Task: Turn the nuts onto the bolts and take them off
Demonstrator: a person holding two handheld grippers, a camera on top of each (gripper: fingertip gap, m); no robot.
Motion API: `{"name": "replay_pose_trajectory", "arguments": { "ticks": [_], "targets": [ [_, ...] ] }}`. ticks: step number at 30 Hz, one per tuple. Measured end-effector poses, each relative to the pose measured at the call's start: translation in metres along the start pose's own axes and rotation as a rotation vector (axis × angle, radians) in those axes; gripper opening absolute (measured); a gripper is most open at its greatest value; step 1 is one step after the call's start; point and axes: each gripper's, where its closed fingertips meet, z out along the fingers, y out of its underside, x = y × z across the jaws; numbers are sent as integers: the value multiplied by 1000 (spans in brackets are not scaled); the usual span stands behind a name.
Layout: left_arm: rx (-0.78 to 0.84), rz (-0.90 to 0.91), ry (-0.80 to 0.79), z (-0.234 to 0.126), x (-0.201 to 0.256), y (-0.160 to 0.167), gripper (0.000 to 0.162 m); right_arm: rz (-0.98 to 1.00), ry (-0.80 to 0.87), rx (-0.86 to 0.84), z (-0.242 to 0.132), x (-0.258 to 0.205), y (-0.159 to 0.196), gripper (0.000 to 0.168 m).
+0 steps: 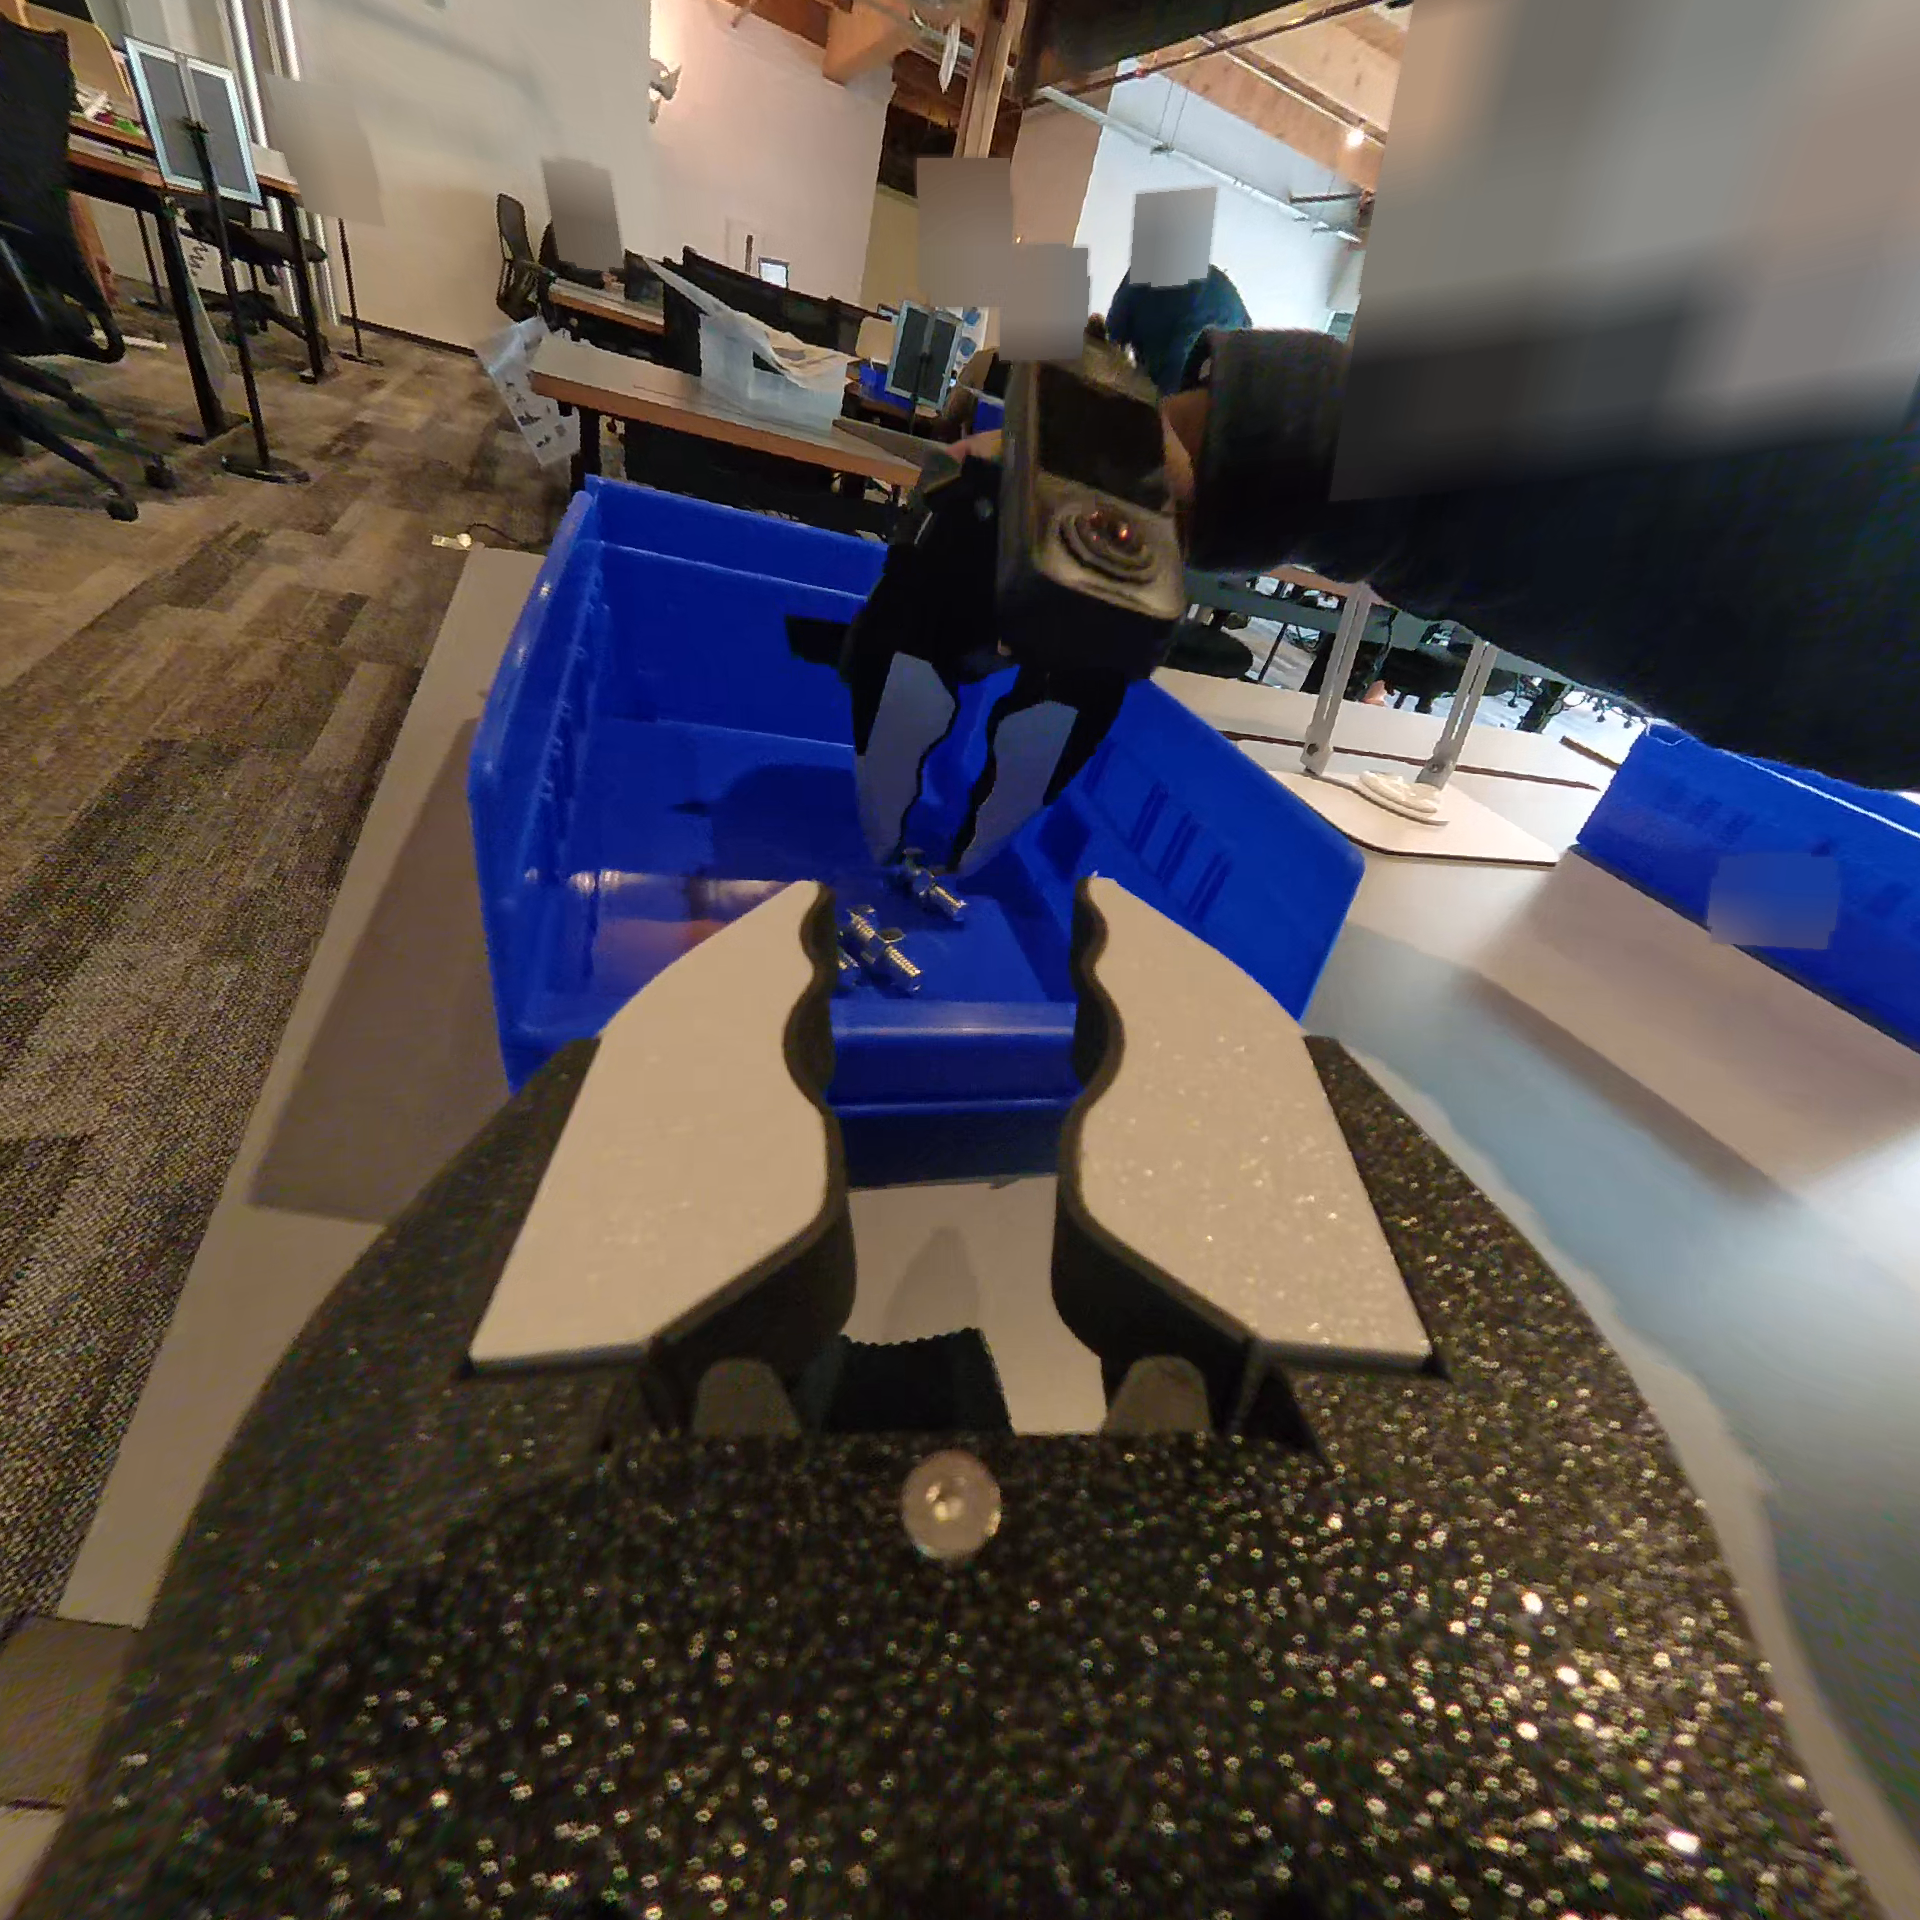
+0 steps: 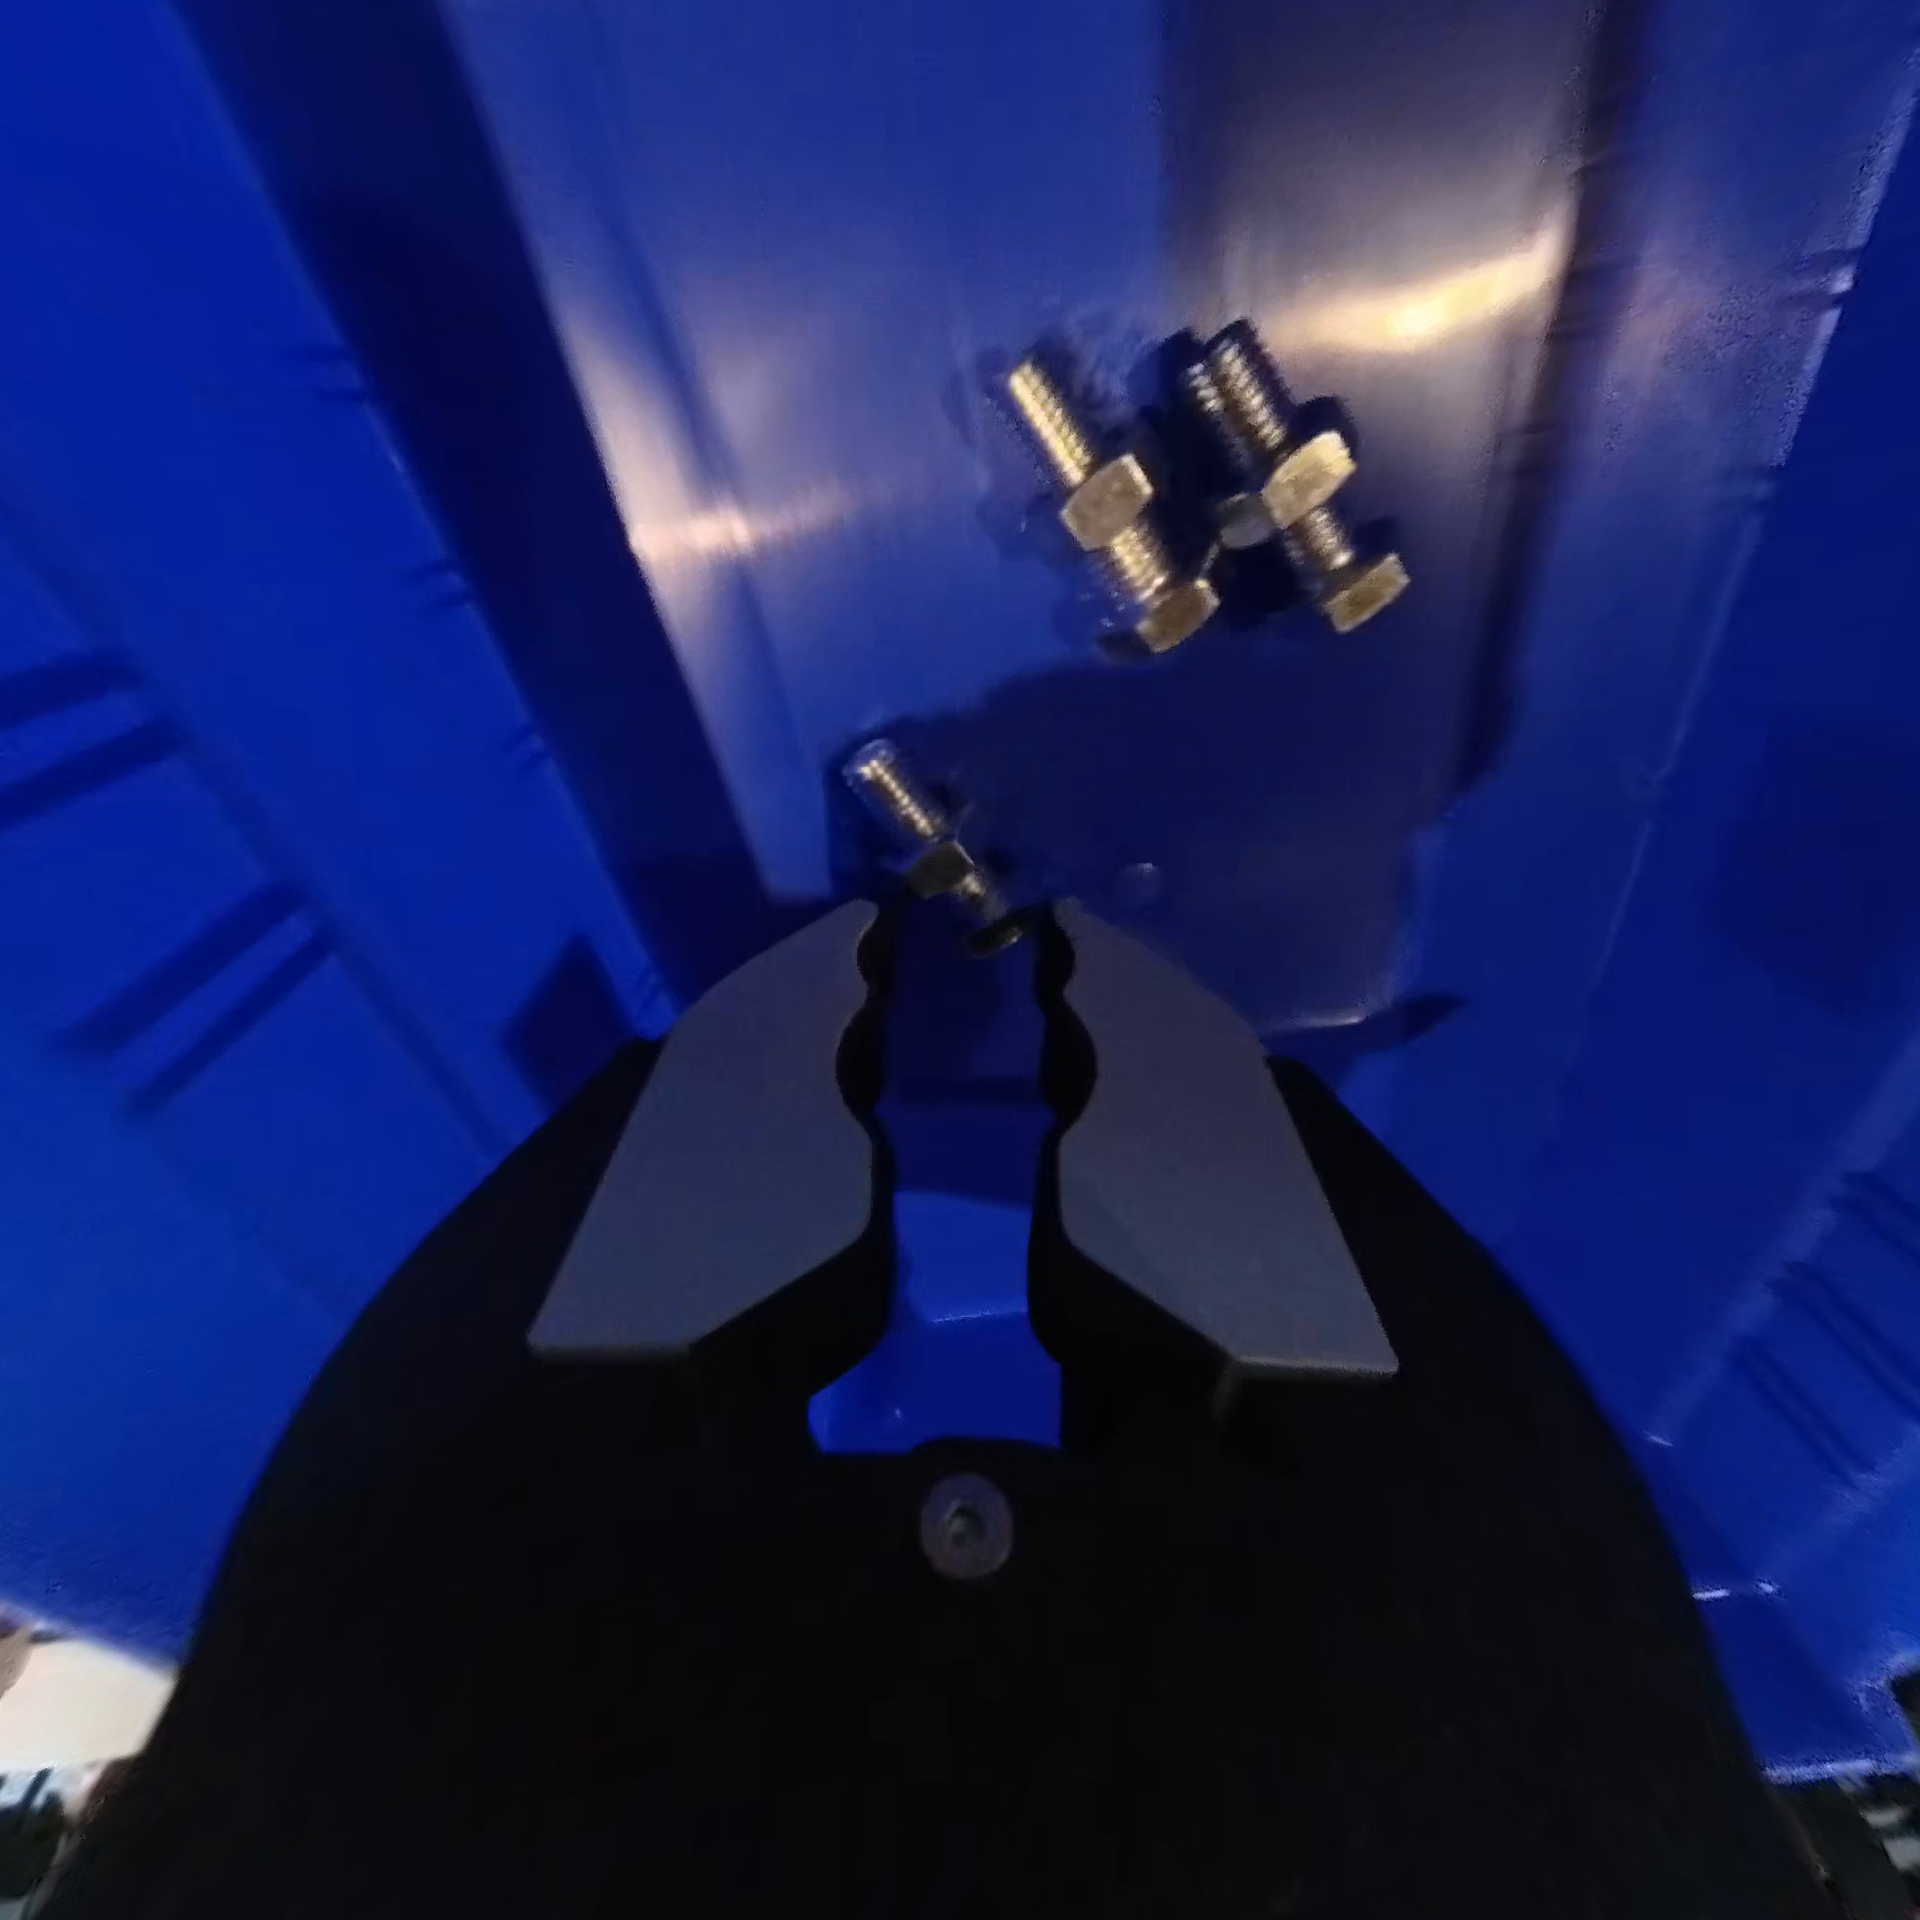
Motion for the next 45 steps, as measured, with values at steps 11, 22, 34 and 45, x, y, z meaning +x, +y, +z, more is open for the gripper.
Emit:
{"name": "replay_pose_trajectory", "arguments": {
  "ticks": [11,22,34,45],
  "targets": [
    [9,-17,14,0,2,-1,41,47,-13,-4,2,1,-3,18],
    [45,-10,37,0,11,-13,40,273,154,83,-55,13,-8,6],
    [95,35,120,2,55,-38,39,670,447,231,-153,-54,-12,6],
    [-180,146,527,74,261,28,38,1523,556,197,-108,-318,-57,6]
  ]
}}
